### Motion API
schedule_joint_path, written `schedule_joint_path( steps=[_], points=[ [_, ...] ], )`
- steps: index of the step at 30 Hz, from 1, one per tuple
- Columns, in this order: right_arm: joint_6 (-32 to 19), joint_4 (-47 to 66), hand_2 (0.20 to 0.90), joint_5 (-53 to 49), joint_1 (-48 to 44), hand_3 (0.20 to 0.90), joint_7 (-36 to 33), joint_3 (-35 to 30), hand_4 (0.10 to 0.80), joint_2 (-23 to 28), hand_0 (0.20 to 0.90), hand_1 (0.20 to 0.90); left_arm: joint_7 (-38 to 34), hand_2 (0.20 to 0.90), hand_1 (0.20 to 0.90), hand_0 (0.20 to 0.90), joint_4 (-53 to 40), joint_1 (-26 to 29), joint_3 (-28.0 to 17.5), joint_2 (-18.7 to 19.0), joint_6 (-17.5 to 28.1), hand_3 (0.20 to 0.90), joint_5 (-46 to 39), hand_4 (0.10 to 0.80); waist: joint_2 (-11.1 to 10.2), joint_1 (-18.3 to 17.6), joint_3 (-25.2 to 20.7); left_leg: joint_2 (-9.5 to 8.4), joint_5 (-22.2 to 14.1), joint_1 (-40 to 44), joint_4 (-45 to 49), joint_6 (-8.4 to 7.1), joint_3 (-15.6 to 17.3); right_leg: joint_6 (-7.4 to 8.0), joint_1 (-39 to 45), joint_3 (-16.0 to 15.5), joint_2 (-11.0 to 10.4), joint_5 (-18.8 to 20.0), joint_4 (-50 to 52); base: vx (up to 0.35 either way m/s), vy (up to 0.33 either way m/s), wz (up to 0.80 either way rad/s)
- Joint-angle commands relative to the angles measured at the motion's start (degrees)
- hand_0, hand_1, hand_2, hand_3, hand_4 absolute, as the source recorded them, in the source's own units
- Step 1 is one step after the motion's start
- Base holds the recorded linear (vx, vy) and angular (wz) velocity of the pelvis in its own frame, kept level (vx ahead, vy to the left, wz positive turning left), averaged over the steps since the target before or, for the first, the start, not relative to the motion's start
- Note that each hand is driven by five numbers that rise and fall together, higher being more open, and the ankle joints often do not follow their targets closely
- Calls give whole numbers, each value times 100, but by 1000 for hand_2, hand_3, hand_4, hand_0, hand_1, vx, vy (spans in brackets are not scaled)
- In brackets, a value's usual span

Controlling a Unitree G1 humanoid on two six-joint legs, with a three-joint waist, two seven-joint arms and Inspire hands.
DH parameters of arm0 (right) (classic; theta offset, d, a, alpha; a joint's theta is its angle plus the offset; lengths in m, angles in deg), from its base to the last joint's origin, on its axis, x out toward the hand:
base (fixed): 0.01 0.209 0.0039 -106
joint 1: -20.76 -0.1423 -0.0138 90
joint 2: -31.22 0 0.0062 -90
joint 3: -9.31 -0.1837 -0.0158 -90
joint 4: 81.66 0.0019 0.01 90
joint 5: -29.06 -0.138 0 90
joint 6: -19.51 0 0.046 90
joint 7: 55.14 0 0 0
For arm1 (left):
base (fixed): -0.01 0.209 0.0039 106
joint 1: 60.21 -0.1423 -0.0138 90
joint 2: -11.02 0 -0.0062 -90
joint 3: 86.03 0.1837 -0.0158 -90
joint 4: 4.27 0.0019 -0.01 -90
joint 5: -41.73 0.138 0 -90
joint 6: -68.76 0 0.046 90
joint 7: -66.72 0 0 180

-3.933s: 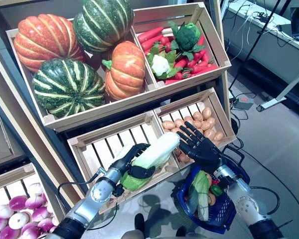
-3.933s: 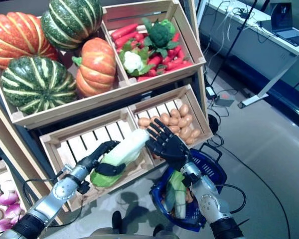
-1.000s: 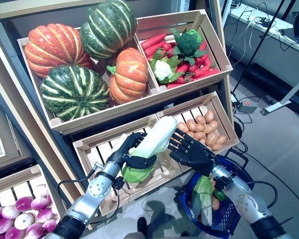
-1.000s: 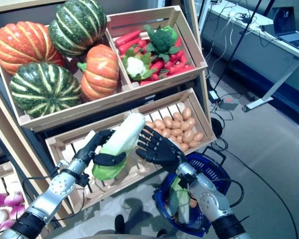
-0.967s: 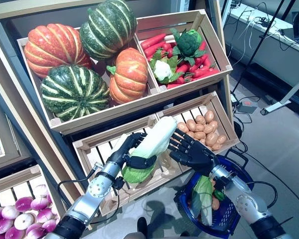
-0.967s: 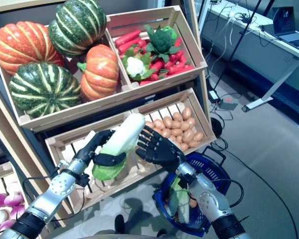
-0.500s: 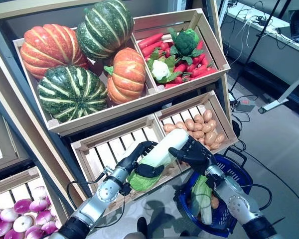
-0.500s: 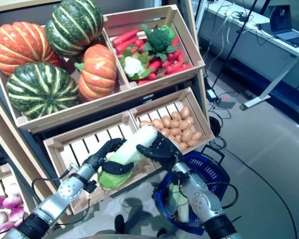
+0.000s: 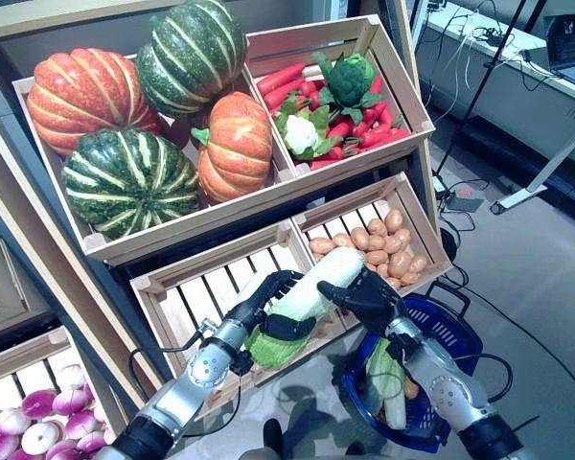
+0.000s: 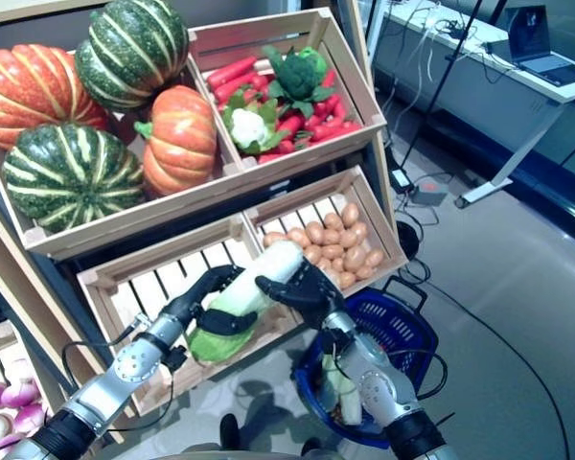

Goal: Put vegetables into the basket

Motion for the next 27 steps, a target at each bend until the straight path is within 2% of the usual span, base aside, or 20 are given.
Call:
schedule_joint_path(
  steps=[1,5,7,8,9,26,27],
  points=[
    [-246,657,900,-395,-739,900,882,131,800,-220,900,900,22,300,300,300,-461,991,41,-132,740,300,-94,400,-18,112,-281,137,-852,586,16,-232,-133,135,-244,5,-120,421,15,0,0,0],
    [-233,712,900,-425,-812,900,1212,203,800,-187,900,900,210,300,300,300,-489,1014,80,-128,806,300,-147,400,-31,137,-288,139,-858,585,23,-236,-149,135,-235,-15,-125,406,23,0,0,0],
    [-253,745,460,-461,-835,460,1409,234,507,-204,460,460,299,300,300,300,-476,1037,117,-137,818,300,-168,400,-40,140,-295,139,-860,593,23,-234,-146,138,-228,-19,-125,400,26,5,-2,2],
    [-258,749,460,-465,-837,460,1444,232,507,-205,460,460,316,300,300,300,-473,1043,119,-141,815,300,-170,400,-41,140,-296,139,-861,592,24,-235,-145,138,-230,-18,-124,399,27,0,0,0],
    [-277,781,300,-487,-848,300,1507,229,400,-198,300,300,359,300,300,300,-458,1053,141,-143,812,300,-167,400,-45,140,-303,141,-867,600,21,-234,-150,141,-224,-19,-125,394,27,0,0,0],
    [-594,702,300,-576,-788,300,1508,8,400,-194,300,300,610,300,300,300,-353,1025,154,-130,742,300,-314,400,-24,101,-308,154,-877,615,32,-233,-135,156,-223,17,-133,371,47,0,0,0],
    [-614,692,300,-569,-774,300,1474,-22,400,-180,300,300,589,338,338,338,-339,1019,143,-127,718,338,-321,425,-21,100,-308,155,-876,616,30,-233,-139,157,-220,17,-131,370,43,0,0,0]
  ],
)
